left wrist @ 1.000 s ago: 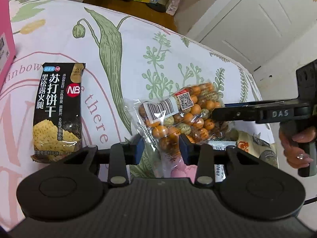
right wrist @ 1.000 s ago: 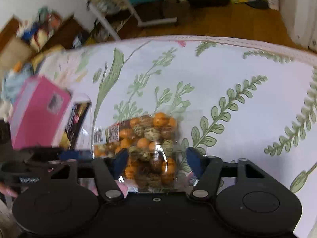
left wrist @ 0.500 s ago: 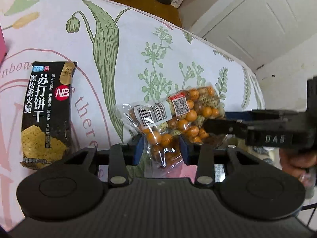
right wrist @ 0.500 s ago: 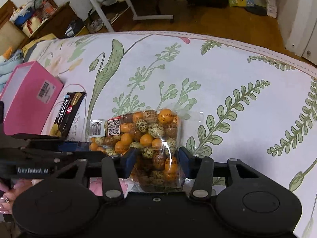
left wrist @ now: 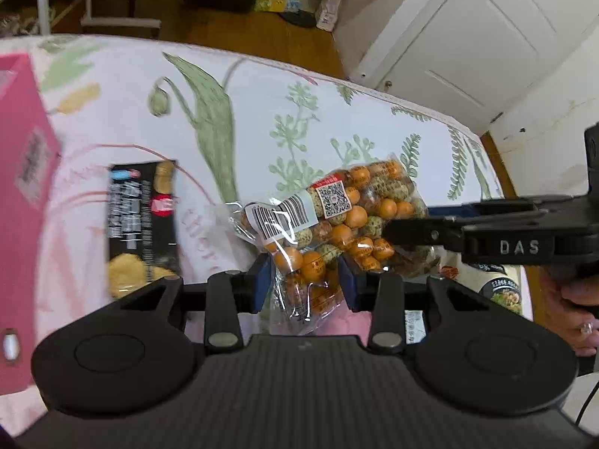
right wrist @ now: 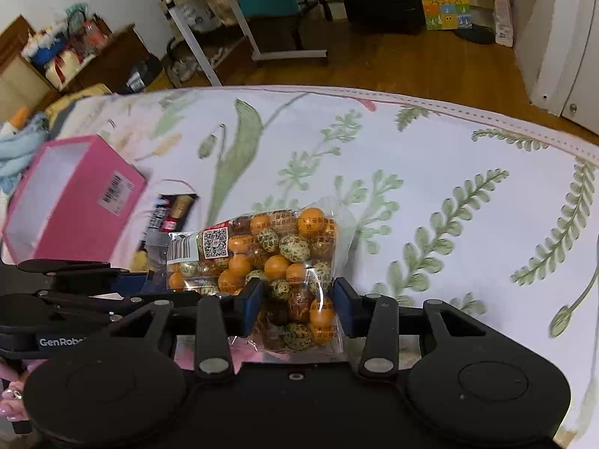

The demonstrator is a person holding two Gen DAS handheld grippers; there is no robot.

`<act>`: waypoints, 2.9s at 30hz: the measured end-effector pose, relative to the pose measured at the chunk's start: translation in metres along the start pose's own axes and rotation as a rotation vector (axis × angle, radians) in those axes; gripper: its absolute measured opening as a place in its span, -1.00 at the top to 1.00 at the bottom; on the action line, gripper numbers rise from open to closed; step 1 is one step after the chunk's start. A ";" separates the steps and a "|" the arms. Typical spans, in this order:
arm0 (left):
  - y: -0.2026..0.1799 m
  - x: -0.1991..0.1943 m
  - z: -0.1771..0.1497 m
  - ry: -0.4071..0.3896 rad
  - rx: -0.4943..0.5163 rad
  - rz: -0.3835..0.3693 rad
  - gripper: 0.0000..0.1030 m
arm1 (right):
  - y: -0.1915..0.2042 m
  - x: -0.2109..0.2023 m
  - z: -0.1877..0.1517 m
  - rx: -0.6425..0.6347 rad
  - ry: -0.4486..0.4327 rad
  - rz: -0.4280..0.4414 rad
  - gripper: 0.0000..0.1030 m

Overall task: Organize snacks
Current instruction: 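Carry the peanut bag into the pink box and open the right tool, then grasp the black cracker pack with the left tool while the right tool grasps a white wafer bar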

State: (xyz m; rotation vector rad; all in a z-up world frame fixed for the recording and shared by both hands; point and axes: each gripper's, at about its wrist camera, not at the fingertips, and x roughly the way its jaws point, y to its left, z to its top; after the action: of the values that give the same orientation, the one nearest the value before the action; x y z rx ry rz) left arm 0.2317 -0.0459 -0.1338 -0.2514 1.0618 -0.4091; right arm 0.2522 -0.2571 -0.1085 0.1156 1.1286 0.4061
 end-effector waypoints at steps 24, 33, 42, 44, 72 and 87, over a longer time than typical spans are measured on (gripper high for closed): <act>0.025 -0.130 -0.054 0.011 0.131 0.153 0.28 | 0.112 -0.032 -0.063 0.084 -0.007 0.126 0.06; 0.057 -0.194 -0.073 -0.037 0.116 0.174 0.27 | 0.177 -0.045 -0.062 0.003 0.026 0.155 0.11; 0.115 -0.261 -0.044 -0.148 0.130 0.235 0.27 | 0.235 -0.045 -0.018 -0.063 -0.020 0.284 0.27; 0.128 -0.267 -0.037 -0.161 0.130 0.267 0.27 | 0.247 -0.034 -0.007 -0.066 -0.016 0.300 0.30; 0.200 -0.211 -0.006 -0.194 0.023 0.385 0.06 | 0.274 -0.019 0.014 -0.246 -0.111 0.140 0.30; 0.067 -0.211 -0.017 -0.188 0.242 0.141 0.08 | 0.173 -0.105 -0.060 -0.212 -0.189 -0.013 0.06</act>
State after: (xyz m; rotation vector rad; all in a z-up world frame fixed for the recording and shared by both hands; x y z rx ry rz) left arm 0.1413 0.1073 -0.0008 0.0016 0.8311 -0.3755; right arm 0.1158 -0.1438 0.0064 -0.0389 0.8948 0.4905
